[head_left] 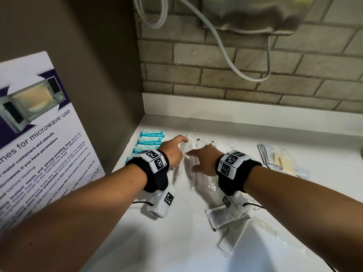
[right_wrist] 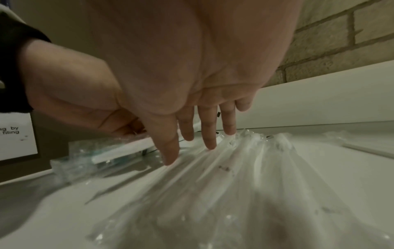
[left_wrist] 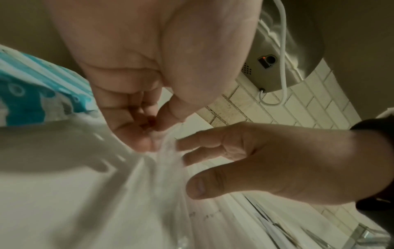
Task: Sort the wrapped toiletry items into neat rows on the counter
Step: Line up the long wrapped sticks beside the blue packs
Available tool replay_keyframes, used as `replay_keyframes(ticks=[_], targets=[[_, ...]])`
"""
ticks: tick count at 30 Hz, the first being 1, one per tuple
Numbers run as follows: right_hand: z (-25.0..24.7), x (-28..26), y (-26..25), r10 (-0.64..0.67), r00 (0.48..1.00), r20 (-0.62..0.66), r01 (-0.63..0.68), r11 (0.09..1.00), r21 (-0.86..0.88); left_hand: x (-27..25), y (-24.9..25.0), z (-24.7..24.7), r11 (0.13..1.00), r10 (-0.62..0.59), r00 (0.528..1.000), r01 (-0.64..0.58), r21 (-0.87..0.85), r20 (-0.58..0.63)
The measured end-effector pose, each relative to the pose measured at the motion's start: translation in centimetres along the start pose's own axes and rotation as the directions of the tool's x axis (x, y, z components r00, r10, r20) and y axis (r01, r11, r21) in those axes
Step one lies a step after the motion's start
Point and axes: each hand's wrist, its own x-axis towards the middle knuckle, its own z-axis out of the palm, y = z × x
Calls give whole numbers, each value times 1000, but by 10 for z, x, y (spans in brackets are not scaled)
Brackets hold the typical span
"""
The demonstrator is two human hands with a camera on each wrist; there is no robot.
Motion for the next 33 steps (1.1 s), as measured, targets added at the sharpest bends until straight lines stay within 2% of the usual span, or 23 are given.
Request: replay_keyframes(ticks=[4, 9, 15, 24, 28, 33], targets=[[3, 6, 2, -4, 999, -32, 3, 1000, -27, 0, -6, 7, 994, -5, 996, 14, -110, 84], [4, 5, -2, -27, 1000, 9, 28, 998, -64, -1, -2, 7, 994, -46, 994, 55, -94, 101], [1, 3, -11, 12, 998, 59, -13, 1000, 7, -4, -5, -5, 999, 0, 998, -3, 48, 60], [-1, 2, -11, 114, 991, 73, -109, 992, -62, -1, -7, -9, 950, -4, 989, -41, 311, 146], [-1, 0, -12, 80, 996, 30, -78, 995, -55, -2, -9, -5, 897, 43, 991, -93, 432, 124], [3, 2, -19, 41, 999, 35, -38, 997, -74, -12, -5, -11, 739, 162, 982, -183, 649, 92]])
